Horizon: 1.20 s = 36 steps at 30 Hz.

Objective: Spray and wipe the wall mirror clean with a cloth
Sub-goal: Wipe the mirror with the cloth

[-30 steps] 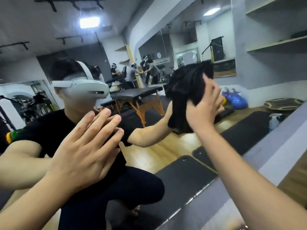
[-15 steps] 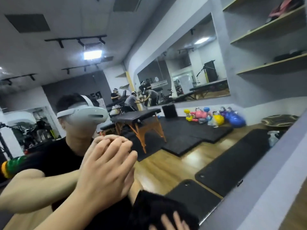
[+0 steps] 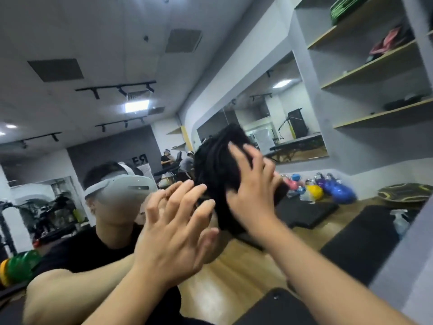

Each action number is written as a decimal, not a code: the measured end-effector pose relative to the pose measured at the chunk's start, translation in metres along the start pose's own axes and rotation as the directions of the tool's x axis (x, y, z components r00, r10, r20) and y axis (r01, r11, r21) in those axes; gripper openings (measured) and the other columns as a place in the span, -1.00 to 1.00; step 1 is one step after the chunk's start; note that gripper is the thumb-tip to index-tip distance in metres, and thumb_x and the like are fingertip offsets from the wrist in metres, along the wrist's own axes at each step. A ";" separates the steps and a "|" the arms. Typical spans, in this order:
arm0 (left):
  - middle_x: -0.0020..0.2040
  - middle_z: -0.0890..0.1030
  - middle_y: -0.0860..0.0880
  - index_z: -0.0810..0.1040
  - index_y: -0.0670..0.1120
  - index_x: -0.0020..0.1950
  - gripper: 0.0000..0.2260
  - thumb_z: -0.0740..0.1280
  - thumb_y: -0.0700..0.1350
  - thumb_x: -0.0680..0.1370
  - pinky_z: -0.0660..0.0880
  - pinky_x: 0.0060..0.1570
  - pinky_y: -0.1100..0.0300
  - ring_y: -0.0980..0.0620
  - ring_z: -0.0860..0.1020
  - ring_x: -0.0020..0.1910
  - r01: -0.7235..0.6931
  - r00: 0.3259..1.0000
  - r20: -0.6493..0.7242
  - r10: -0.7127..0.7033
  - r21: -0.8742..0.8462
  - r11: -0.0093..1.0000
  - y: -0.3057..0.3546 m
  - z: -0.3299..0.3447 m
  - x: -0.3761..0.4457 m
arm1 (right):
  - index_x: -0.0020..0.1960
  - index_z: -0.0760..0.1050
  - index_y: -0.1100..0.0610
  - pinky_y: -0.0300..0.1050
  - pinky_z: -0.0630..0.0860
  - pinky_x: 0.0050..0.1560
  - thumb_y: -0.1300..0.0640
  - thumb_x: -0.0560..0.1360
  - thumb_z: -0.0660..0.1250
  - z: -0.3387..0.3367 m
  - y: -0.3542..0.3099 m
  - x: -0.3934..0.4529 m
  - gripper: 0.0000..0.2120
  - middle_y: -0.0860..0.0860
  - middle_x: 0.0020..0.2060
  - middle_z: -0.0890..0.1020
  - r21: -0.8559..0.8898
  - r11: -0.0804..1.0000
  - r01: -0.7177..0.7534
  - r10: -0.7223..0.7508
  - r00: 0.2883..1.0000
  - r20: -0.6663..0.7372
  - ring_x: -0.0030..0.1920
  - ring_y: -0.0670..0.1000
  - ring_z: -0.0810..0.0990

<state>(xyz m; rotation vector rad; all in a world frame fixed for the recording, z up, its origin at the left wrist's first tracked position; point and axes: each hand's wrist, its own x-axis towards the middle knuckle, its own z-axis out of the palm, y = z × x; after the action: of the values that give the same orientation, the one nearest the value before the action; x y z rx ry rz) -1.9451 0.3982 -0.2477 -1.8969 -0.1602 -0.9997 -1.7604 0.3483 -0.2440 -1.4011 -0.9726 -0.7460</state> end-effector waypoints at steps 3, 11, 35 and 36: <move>0.48 0.44 -0.13 0.43 -0.02 0.37 -0.61 0.08 0.17 0.67 0.30 0.36 -0.29 -0.21 0.44 0.49 0.013 1.000 -0.028 -0.013 -0.013 1.000 -0.002 0.001 -0.001 | 0.55 0.15 -0.25 0.23 0.21 0.31 0.05 0.48 0.35 -0.006 -0.006 0.083 -0.28 -0.04 0.48 0.23 0.005 0.979 -0.206 0.206 0.977 -0.050 0.36 0.21 0.27; 0.48 0.40 -0.02 0.40 0.01 0.36 -0.67 0.14 0.12 0.66 0.36 0.32 -0.25 -0.07 0.36 0.53 0.061 0.984 -0.142 -0.108 -0.299 0.952 -0.012 -0.033 0.005 | 0.58 0.13 -0.19 0.28 0.25 0.24 -0.06 0.46 0.24 0.010 -0.068 0.032 -0.29 0.02 0.50 0.23 -0.063 0.996 -0.059 0.055 0.997 -0.062 0.34 0.24 0.27; 0.39 0.57 -0.06 0.54 -0.08 0.34 -0.65 0.22 -0.02 0.59 0.31 0.43 -0.08 -0.11 0.43 0.51 0.149 0.987 0.035 -0.157 0.171 0.974 -0.193 -0.137 -0.010 | 0.57 0.13 -0.22 0.27 0.23 0.38 0.02 0.50 0.35 -0.007 -0.202 0.158 -0.28 -0.04 0.47 0.20 -0.069 0.947 0.312 -0.312 0.950 0.010 0.39 0.19 0.24; 0.40 0.57 -0.06 0.51 -0.08 0.35 -0.65 0.22 -0.03 0.59 0.31 0.42 -0.08 -0.11 0.43 0.51 0.145 0.988 0.023 -0.151 0.161 0.976 -0.193 -0.135 -0.011 | 0.56 0.14 -0.22 0.29 0.23 0.37 -0.01 0.51 0.35 -0.006 -0.210 0.165 -0.30 -0.03 0.46 0.22 -0.058 0.970 0.236 -0.237 0.971 -0.016 0.38 0.20 0.26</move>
<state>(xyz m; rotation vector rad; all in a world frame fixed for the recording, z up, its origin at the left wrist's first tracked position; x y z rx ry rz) -2.1243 0.3980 -0.0944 -1.7768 -0.3955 -1.0223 -1.8733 0.3489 -0.0018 -1.3352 -1.1206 -0.9705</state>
